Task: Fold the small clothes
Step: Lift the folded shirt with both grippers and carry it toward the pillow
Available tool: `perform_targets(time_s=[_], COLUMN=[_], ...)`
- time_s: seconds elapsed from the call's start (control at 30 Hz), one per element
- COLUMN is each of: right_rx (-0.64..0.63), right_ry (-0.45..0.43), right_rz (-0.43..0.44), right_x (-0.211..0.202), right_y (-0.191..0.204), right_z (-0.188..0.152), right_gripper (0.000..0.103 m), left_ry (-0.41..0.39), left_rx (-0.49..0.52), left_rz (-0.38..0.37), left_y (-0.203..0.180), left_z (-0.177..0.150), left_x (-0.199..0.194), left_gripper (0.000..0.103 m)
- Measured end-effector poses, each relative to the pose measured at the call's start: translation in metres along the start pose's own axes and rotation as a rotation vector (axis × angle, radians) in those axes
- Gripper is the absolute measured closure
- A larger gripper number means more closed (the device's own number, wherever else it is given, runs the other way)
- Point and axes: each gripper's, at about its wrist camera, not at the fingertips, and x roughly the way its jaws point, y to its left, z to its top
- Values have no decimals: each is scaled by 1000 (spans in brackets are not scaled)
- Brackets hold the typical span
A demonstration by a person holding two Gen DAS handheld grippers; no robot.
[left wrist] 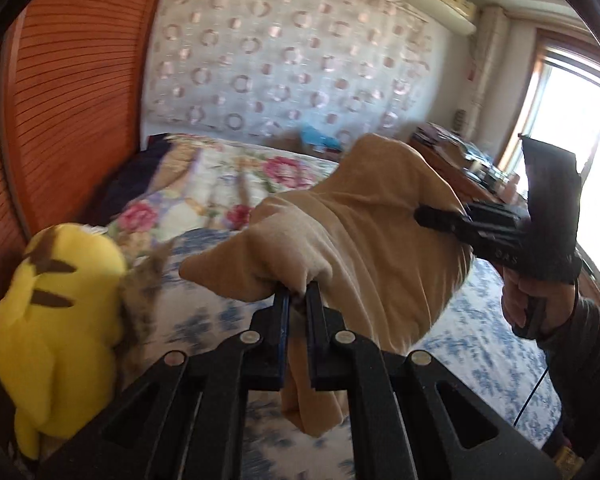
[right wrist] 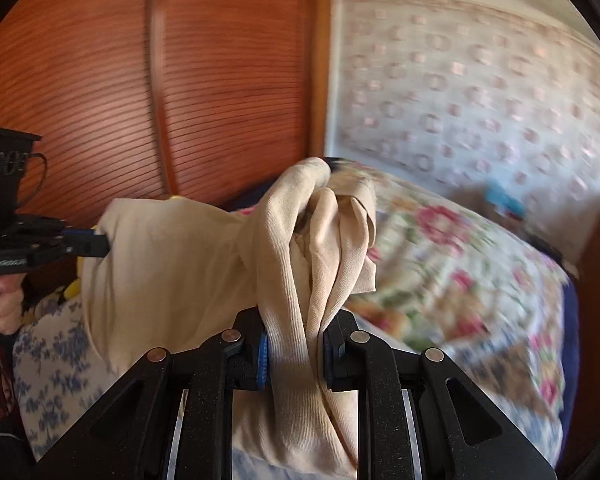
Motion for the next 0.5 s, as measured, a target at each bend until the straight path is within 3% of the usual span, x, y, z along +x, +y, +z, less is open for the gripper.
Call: perform_targets(time_s=[0.1, 0.27, 0.5], right_rx=[-59, -186, -285], right_ry=[21, 70, 138], right_rz=[53, 104, 154], right_x=[53, 133, 204], right_y=[27, 78, 115], right_z=[30, 65, 84], right_gripper=[86, 86, 86], left_ry=[9, 26, 47], left_rx=[-46, -134, -163], left_rz=[69, 118, 149], left_y=[36, 82, 104], left_z=[-16, -39, -55], left_x=[0, 3, 8], left_gripper=[98, 98, 98])
